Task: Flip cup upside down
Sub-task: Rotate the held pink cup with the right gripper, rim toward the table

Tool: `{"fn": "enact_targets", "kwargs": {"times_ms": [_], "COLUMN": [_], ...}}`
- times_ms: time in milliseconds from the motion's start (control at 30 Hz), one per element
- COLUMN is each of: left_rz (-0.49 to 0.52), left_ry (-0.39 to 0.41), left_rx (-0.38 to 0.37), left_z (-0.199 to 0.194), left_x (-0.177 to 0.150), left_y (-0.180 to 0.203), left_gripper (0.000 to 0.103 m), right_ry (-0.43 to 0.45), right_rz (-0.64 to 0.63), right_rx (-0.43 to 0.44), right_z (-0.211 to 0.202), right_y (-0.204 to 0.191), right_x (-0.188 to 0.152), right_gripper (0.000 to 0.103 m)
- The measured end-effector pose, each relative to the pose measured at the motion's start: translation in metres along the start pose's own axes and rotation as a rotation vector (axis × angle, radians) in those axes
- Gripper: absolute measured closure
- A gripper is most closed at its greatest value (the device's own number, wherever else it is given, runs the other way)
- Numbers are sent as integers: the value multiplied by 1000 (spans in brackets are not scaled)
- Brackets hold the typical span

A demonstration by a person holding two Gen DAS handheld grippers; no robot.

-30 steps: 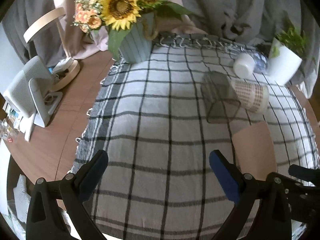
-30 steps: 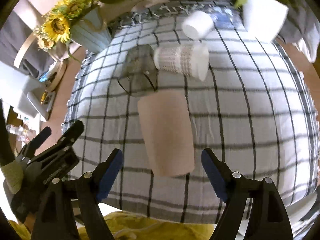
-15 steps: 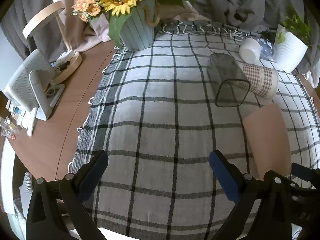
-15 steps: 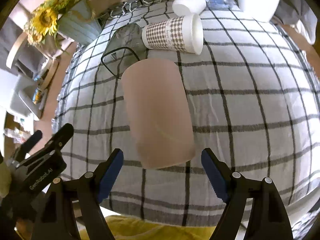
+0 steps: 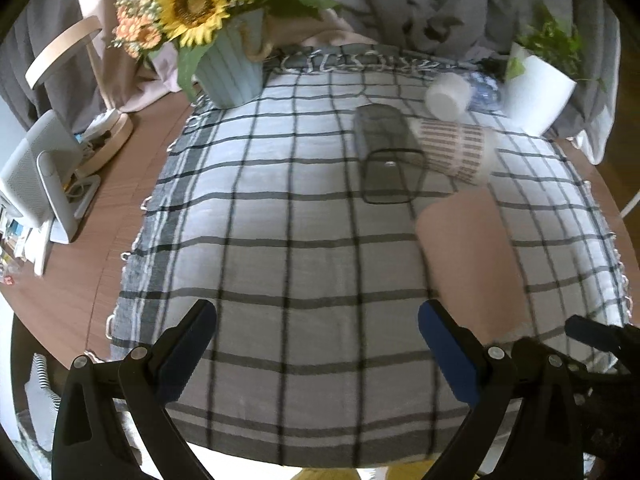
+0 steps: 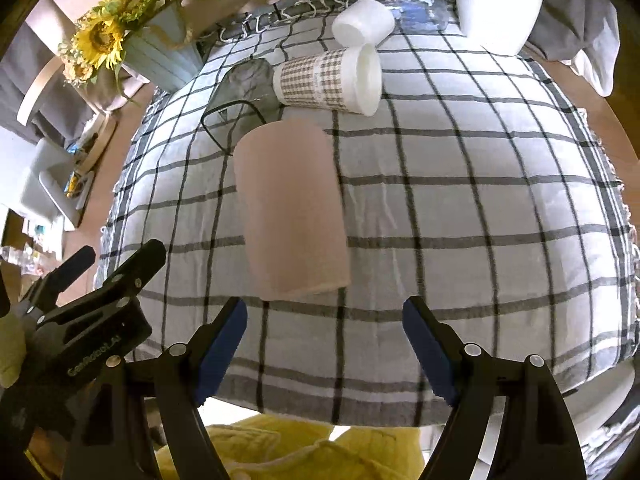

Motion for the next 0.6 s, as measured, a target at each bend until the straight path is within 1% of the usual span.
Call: {"fn": "enact_targets", "kwargs": {"times_ms": [100, 300, 500, 600], "left_rz": [-2, -32, -49, -38], "left_ry": [9, 26, 36, 53], "left_rx": [-31, -61, -78, -68], "left_z": [-7, -14, -11, -7], "left_x": [-4, -10, -18, -22], "left_y": [16, 49, 85, 102], "left_gripper": [1, 3, 5, 7], "right_ry": [9, 46, 21, 6], "right_rz": [-5, -29, -39, -53], "right_rx": [-12, -49, -48, -54], "right_z": [-8, -25, -25, -23], "right_y": [13, 43, 80, 97], "right_x": [1, 8, 13, 14], "right_gripper": [23, 23, 23, 23]}}
Point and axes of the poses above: each gripper's, at about its wrist camera, not at the fingertips, and z roughly the way its jaws point, y to its right, x to its top, the point moved 2 cm from there along z, roughly the way its jaws point, and after that the axes turned 8 degrees about y, right-handed, at the moved point
